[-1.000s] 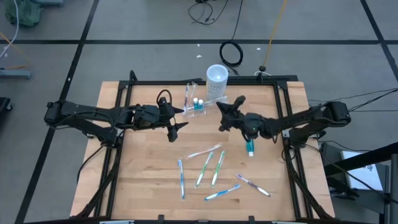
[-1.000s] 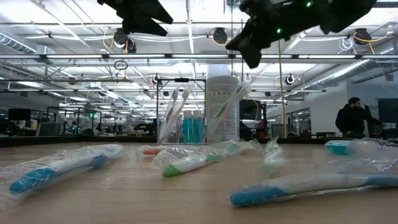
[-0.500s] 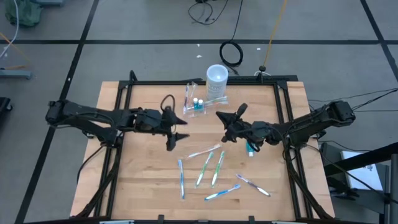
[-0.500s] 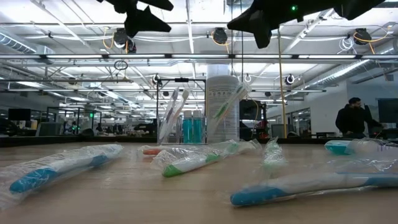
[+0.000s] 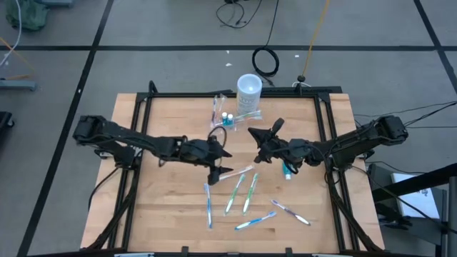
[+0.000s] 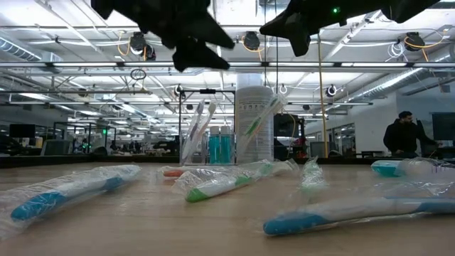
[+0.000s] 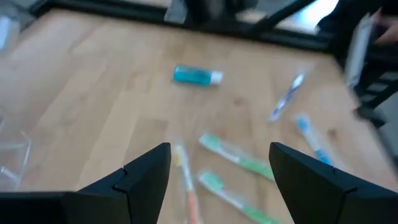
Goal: Pick & Place toothbrushing station
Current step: Put the orange toothbrush into the transparent organizer
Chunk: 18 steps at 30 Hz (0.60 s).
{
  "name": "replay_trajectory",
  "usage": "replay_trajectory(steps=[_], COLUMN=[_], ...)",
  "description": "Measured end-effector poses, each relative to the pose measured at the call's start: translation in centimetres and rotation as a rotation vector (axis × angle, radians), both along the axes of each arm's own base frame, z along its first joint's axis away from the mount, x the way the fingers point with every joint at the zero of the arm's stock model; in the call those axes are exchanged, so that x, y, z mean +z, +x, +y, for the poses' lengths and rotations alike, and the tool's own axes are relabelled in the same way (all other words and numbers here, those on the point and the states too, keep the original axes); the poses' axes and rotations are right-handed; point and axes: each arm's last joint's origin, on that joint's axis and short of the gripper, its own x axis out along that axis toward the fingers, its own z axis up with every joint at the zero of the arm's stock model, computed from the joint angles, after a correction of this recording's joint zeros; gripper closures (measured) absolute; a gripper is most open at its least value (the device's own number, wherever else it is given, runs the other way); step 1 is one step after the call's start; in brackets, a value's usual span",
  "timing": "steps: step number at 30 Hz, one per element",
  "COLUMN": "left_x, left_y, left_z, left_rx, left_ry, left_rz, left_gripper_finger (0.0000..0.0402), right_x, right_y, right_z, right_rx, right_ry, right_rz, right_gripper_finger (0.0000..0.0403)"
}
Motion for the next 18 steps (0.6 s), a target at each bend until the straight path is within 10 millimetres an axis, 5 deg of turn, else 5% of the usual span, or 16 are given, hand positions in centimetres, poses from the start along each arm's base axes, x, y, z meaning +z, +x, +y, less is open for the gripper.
replay_trajectory(steps=[18], left_x=[-7.2], left_y=[6.3], left_z=[1.1], left_rx=[0.032], left_ry=[0.076], left_rz=[0.281], left_gripper_finger=[0.0128], right_x=[0.0], right_y=[0.0], right_z=[0.0], right_rx=[-0.001], right_ry=[-0.006], right_rz=[0.005], right_gripper_finger=[0.0403])
